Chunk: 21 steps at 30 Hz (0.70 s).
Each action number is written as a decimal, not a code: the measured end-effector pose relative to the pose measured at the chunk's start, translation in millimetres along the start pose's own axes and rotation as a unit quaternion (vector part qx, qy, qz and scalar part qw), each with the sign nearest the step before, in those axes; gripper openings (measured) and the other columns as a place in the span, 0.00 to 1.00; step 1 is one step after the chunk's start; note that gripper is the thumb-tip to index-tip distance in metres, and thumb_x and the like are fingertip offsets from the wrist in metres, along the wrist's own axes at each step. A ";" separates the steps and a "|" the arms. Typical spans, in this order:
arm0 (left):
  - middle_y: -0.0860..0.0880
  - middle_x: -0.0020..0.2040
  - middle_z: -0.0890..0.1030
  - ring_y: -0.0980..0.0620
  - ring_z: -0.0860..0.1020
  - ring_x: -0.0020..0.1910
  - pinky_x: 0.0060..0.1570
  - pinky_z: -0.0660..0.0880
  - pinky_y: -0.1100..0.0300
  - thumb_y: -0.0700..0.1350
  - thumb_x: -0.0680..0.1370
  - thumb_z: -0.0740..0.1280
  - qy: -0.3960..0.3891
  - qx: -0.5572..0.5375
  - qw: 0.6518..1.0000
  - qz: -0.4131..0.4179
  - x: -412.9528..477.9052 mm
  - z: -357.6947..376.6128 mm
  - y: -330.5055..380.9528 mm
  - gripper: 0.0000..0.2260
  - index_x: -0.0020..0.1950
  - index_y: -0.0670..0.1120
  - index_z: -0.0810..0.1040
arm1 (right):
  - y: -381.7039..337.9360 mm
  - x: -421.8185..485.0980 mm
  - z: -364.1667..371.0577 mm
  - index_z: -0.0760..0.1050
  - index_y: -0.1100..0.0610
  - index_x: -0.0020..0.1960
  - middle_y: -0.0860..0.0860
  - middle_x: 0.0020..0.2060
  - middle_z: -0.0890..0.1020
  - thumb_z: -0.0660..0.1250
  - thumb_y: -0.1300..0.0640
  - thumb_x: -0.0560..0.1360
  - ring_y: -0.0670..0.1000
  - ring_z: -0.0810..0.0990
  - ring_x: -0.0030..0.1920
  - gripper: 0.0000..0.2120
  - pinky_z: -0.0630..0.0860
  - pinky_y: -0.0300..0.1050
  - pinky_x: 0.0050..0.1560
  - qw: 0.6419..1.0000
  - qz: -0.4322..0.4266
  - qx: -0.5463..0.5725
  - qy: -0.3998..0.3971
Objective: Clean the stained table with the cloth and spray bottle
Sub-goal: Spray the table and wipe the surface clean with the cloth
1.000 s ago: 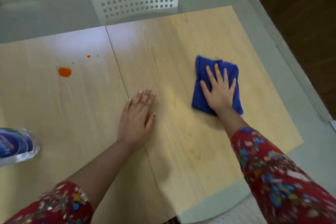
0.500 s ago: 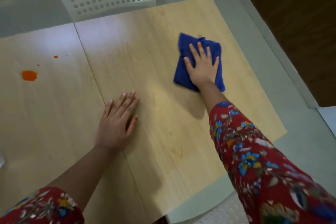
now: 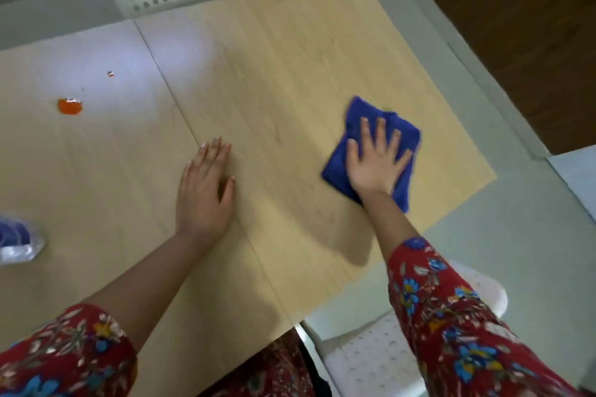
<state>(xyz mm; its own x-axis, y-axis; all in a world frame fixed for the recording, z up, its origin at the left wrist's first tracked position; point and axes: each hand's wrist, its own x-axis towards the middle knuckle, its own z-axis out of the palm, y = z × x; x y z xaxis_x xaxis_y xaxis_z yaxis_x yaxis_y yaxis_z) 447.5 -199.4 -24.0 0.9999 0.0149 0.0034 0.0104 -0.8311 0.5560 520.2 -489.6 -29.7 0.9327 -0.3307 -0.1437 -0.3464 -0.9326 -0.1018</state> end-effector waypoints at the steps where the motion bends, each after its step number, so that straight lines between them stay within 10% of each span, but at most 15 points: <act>1: 0.53 0.78 0.58 0.53 0.54 0.78 0.75 0.49 0.53 0.45 0.80 0.58 -0.004 -0.005 1.000 -0.015 -12.2 -2.7 -4.4 0.25 0.78 0.50 0.60 | -25.4 -11.8 6.3 0.49 0.41 0.78 0.46 0.79 0.49 0.48 0.39 0.80 0.56 0.45 0.78 0.27 0.42 0.68 0.73 0.998 -0.056 -0.005 -0.002; 7: 0.52 0.78 0.59 0.53 0.55 0.77 0.75 0.52 0.51 0.46 0.80 0.54 -0.019 0.045 0.999 0.008 -50.5 -6.7 -13.3 0.25 0.78 0.49 0.60 | -62.2 -136.8 26.6 0.55 0.40 0.77 0.44 0.78 0.56 0.50 0.41 0.80 0.53 0.51 0.78 0.25 0.46 0.64 0.74 0.924 -0.380 -0.007 -0.030; 15: 0.53 0.79 0.54 0.58 0.47 0.78 0.77 0.46 0.57 0.42 0.81 0.57 -0.019 0.046 0.999 -0.016 -47.0 -2.6 -11.5 0.27 0.79 0.49 0.54 | 6.4 -13.3 -1.5 0.46 0.39 0.78 0.44 0.79 0.47 0.45 0.37 0.80 0.56 0.42 0.78 0.27 0.43 0.69 0.72 1.000 0.002 -0.007 -0.020; 21: 0.49 0.80 0.54 0.56 0.49 0.78 0.76 0.52 0.54 0.43 0.80 0.53 0.010 0.010 1.000 -0.019 -47.3 -3.0 -14.9 0.27 0.79 0.44 0.53 | -117.8 -95.4 25.6 0.52 0.42 0.78 0.48 0.79 0.51 0.49 0.38 0.79 0.58 0.46 0.78 0.28 0.43 0.69 0.72 0.968 -0.251 -0.015 -0.014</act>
<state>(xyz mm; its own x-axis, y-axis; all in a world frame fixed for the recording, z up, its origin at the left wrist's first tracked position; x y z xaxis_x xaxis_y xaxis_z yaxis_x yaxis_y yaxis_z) 399.9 -186.1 -29.9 0.9984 0.0573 0.0002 0.0481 -0.8403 0.5399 469.5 -344.4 -29.2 0.9795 0.1686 -0.1101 0.1531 -0.9787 -0.1366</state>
